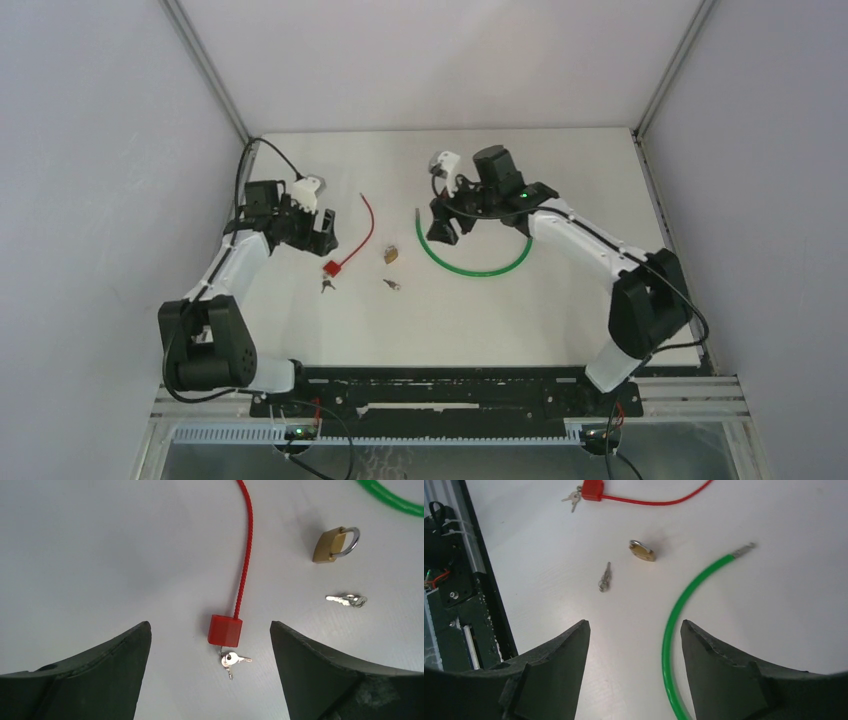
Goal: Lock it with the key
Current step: Place the key at the center of the board, then pick up the lock from the center of the board.
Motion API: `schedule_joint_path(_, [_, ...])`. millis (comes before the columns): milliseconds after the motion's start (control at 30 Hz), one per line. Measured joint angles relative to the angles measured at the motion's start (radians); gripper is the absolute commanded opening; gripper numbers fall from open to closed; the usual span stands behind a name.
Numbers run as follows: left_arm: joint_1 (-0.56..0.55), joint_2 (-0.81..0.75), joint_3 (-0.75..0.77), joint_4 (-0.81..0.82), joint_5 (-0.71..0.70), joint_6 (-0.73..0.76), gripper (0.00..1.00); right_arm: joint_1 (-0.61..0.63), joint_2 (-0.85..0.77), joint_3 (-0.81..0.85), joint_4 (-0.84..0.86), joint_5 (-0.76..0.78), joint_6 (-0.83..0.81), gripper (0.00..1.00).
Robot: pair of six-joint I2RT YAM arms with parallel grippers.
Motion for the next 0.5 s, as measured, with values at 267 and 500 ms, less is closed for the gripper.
schedule_joint_path(267, [-0.021, 0.065, -0.020, -0.023, -0.081, 0.064, 0.98, -0.180, -0.253, -0.137, 0.010, 0.018, 0.005, 0.85])
schedule_joint_path(500, [-0.071, 0.081, -0.046, -0.026, -0.150, 0.087, 0.92, -0.318, -0.442, -0.201, 0.046, 0.050, 0.022, 1.00])
